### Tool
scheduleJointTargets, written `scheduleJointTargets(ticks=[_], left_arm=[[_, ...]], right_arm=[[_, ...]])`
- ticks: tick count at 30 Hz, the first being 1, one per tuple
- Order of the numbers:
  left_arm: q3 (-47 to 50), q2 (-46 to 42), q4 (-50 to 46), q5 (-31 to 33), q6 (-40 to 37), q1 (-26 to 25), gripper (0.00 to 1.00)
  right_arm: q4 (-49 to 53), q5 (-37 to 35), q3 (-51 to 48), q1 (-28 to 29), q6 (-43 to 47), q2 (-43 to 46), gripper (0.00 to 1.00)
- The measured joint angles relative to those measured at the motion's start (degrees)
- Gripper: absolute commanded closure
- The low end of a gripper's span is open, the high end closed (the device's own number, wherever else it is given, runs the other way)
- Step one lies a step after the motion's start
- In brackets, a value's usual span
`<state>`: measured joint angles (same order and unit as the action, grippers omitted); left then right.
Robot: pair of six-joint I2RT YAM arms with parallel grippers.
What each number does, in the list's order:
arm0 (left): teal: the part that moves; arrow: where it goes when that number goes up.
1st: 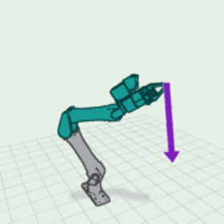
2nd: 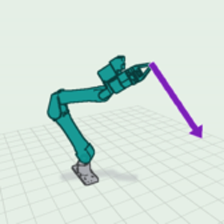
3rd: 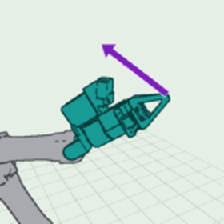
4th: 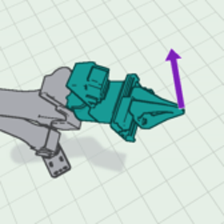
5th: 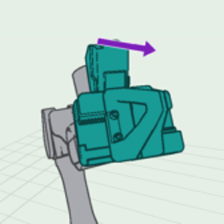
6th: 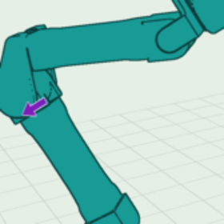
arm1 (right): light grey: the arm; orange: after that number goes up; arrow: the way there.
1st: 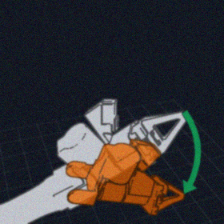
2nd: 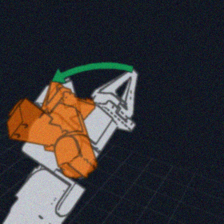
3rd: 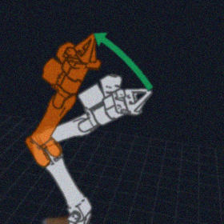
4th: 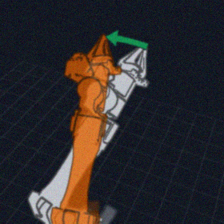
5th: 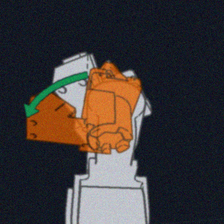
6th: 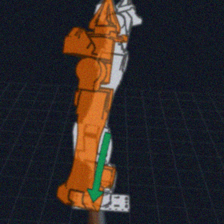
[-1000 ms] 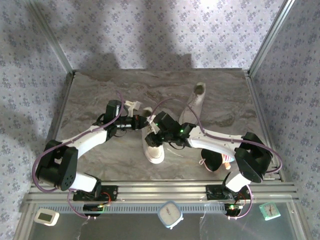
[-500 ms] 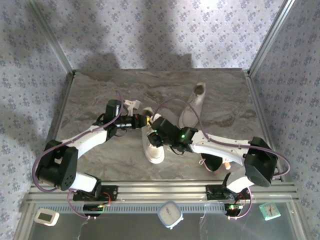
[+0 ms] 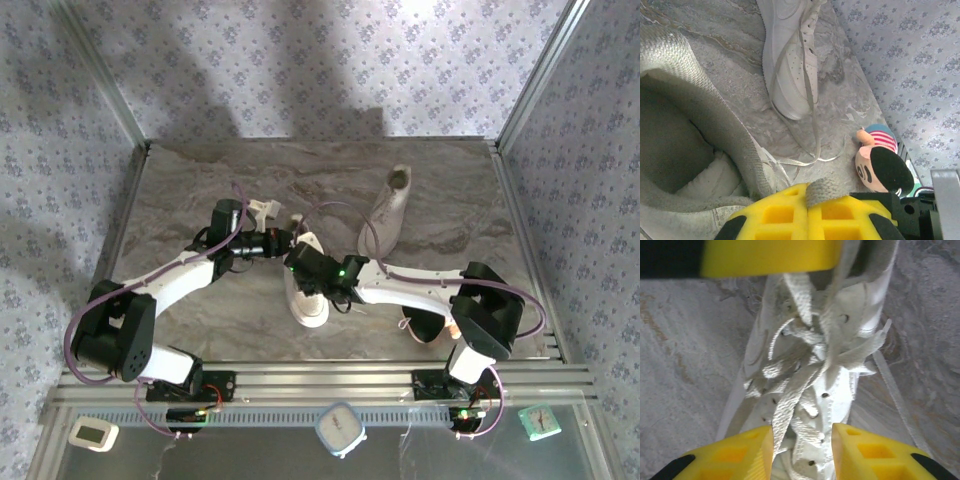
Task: Tie the shoes
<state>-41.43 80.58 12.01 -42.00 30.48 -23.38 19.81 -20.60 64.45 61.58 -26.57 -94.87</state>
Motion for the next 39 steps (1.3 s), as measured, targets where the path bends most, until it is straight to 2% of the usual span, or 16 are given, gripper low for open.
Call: scheduleJointTargets(ticks=[12, 13, 19, 21, 23, 29, 39], left_arm=[[0.0, 0.0, -0.1, 0.0, 0.0, 0.0, 1.00], [0.0, 0.0, -0.1, 0.0, 0.0, 0.0, 1.00], [0.0, 0.0, -0.5, 1.0, 0.0, 0.0, 1.00], [0.0, 0.2, -0.6, 1.6, 0.3, 0.0, 1.00], [0.0, 0.6, -0.8, 2.1, 0.7, 0.0, 1.00], [-0.3, 2.8, -1.2, 2.6, 1.8, 0.0, 1.00], [-0.4, 3.0, -1.9, 2.6, 1.7, 0.0, 1.00]], right_arm=[[0.9, -1.3, -1.0, -3.9, -0.3, 4.2, 0.75], [0.9, -1.3, -1.2, -4.2, -0.3, 4.5, 0.73], [0.2, -1.3, -2.4, -3.4, -1.1, 6.5, 0.38], [-0.4, -1.5, -2.4, -1.7, -1.8, 6.3, 0.30], [-0.6, -1.8, -2.1, -0.2, -2.3, 5.5, 0.28], [-0.4, -3.3, -0.2, 1.3, -2.8, 1.0, 0.30], [2.5, -8.1, 1.2, 1.4, -3.2, -1.3, 0.48]])
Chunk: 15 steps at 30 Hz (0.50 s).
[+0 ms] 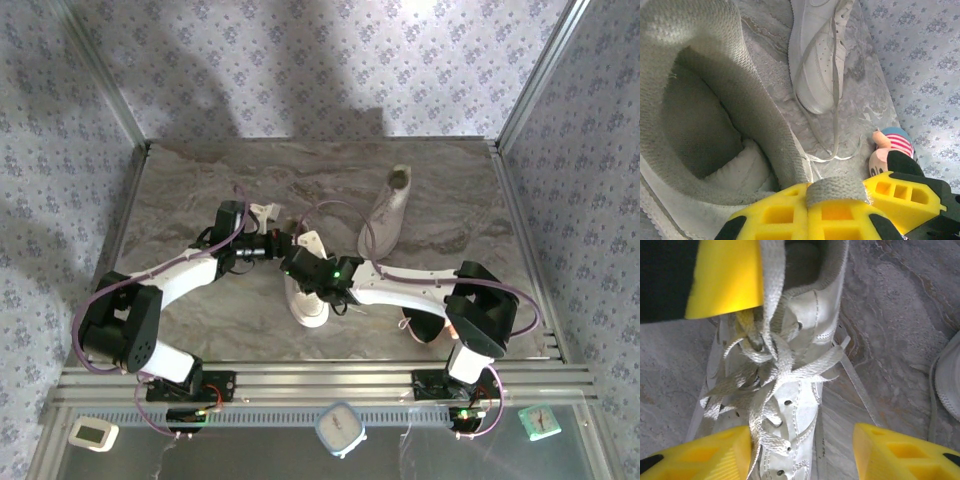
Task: Tie the shoes
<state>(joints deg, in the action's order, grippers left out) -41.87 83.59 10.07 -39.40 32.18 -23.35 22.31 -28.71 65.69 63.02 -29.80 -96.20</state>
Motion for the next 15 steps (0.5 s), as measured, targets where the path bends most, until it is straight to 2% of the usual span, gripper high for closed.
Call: scheduleJointTargets(ticks=[6, 8, 15], left_arm=[[0.0, 0.0, 0.0, -0.3, -0.9, 0.0, 1.00], [0.0, 0.0, 0.0, -0.5, -1.1, 0.0, 1.00], [0.0, 0.0, 0.0, -1.3, -1.3, -0.6, 1.00]], right_arm=[[-0.1, 0.0, -2.7, -1.1, 0.0, 4.6, 0.63], [-0.1, 0.0, -3.2, -1.9, 0.0, 5.5, 0.65], [-0.2, 0.6, -4.8, -3.7, 0.2, 6.5, 0.61]])
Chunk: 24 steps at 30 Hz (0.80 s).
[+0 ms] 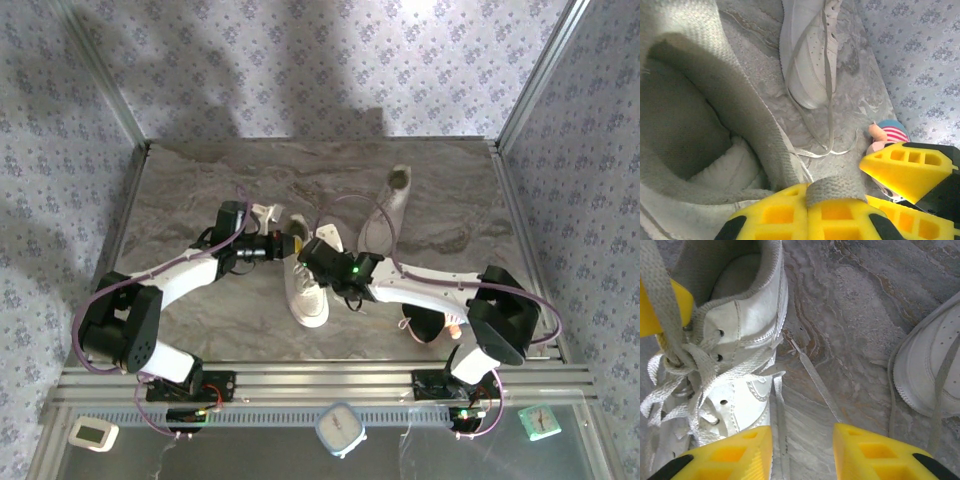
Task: Tie the shoes
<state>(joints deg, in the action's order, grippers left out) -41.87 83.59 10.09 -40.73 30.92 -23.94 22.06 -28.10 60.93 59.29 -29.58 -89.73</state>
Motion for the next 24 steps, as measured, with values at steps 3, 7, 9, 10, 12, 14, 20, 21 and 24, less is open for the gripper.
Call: scheduleJointTargets(ticks=[3, 7, 9, 10, 12, 14, 20, 21, 24], left_arm=[[0.0, 0.0, 0.3, 0.1, 1.0, -0.1, 1.00], [0.0, 0.0, 0.9, 0.5, 3.4, 0.0, 1.00], [-0.1, 0.2, 0.9, 0.5, 4.5, 0.1, 1.00], [-0.2, 0.5, 0.8, 0.5, 5.1, 0.1, 1.00], [-0.6, 1.0, 0.9, 0.5, 6.0, 0.1, 1.00], [-0.8, 1.4, 0.9, 0.3, 6.7, 0.1, 1.00], [-1.1, 1.6, 0.8, 0.0, 7.4, 0.1, 1.00], [-1.1, 1.6, 0.8, 0.0, 7.4, 0.1, 1.00], [-1.1, 1.6, 0.8, 0.0, 7.4, 0.3, 1.00]], right_arm=[[-0.5, 0.0, -1.0, 0.8, 0.7, 2.3, 0.63], [-2.5, 0.0, -0.7, 4.3, 1.6, 4.1, 0.66], [-2.5, -0.2, 0.5, 6.8, 1.5, 3.4, 0.67], [-2.4, -0.5, 1.5, 7.9, 1.4, 2.4, 0.67], [-2.3, -1.4, 3.9, 9.8, 1.2, -0.2, 0.67], [-1.4, -2.7, 6.8, 11.2, 0.7, -3.5, 0.67], [2.7, -7.7, 14.4, 12.4, -1.1, -12.6, 0.65], [3.6, -8.7, 15.3, 12.4, -1.5, -13.6, 0.65], [6.1, -10.6, 16.5, 12.4, -2.5, -15.4, 0.64]])
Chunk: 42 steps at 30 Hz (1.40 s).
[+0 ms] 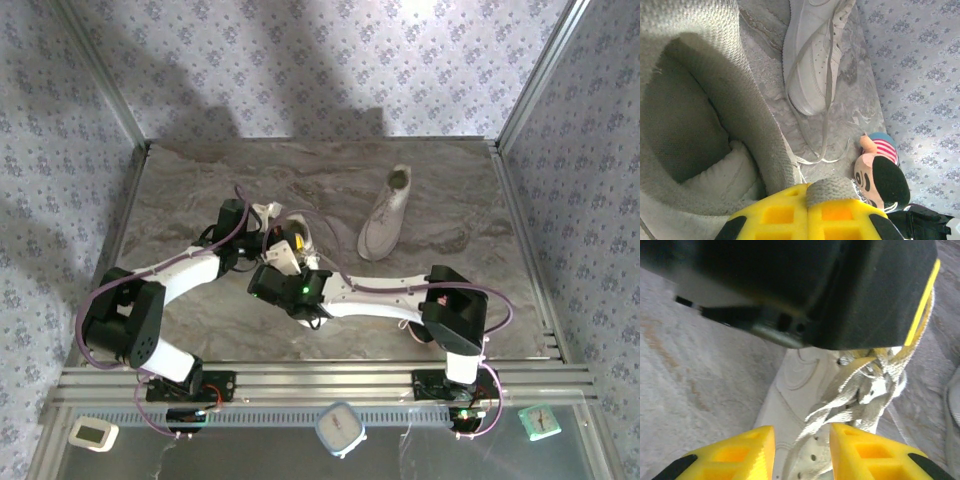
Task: Tie the shoes
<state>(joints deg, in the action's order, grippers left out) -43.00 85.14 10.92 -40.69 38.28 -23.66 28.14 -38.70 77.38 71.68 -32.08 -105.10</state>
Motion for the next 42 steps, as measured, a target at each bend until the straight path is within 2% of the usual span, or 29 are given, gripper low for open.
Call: scheduleJointTargets(ticks=[21, 24, 31, 36, 42], left_arm=[[0.0, 0.3, -0.5, 1.2, -0.1, 0.4, 1.00], [0.0, 0.5, -0.5, 1.5, -0.1, 0.5, 1.00], [0.0, 0.6, -0.5, 1.5, -0.1, 0.8, 1.00], [0.0, 0.6, -0.5, 1.5, -0.2, 0.8, 1.00], [0.0, 0.4, -0.4, 1.0, -0.2, 0.8, 1.00]], right_arm=[[5.8, -3.8, 5.4, 0.3, -2.8, -5.2, 0.63], [6.3, -4.0, 6.1, 0.2, -3.3, -6.0, 0.67], [6.6, -3.8, 6.8, 0.2, -3.5, -6.4, 0.90], [3.5, -0.5, 3.8, 0.0, -1.5, -4.0, 0.96], [-0.4, 7.8, -2.9, -1.9, 1.3, 2.6, 0.97]])
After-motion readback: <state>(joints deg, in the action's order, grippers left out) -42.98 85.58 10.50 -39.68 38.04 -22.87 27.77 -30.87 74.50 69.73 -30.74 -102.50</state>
